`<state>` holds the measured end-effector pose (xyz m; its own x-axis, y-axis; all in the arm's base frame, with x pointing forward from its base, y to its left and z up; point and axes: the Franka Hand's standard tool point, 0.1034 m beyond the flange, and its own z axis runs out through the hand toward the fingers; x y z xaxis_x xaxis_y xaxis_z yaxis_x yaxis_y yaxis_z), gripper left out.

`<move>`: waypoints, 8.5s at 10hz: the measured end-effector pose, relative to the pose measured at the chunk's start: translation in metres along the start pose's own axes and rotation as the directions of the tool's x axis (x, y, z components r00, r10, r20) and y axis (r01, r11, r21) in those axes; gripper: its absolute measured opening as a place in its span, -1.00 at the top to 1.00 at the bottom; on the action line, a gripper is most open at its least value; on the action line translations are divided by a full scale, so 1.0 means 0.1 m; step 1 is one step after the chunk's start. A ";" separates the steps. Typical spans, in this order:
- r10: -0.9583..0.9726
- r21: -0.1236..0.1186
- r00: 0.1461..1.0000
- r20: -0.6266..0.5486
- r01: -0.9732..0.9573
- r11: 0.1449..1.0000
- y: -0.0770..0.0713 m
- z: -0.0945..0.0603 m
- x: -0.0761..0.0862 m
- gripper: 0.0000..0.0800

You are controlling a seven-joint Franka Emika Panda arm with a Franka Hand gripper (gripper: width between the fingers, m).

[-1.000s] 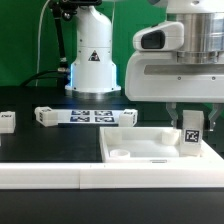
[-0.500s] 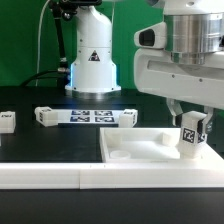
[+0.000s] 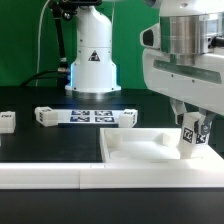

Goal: Assemble one leg

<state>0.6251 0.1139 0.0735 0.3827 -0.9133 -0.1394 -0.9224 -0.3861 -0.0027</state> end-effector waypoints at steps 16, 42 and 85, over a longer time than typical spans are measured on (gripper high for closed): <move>-0.934 -0.042 0.357 -0.024 0.933 0.358 -0.06 0.01 -0.09 -0.62; 0.101 0.031 0.995 -0.001 -0.101 0.994 -0.02 0.03 0.09 0.27; 0.167 0.032 0.985 -0.031 -0.166 0.986 -0.03 -0.01 0.00 0.27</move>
Offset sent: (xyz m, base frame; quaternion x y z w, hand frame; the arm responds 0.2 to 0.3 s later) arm 0.0056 0.0041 0.0026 -0.0092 -0.0153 -0.0972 0.9951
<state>0.6279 0.1147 0.0746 0.2248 -0.9685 -0.1072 -0.9743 -0.2250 -0.0110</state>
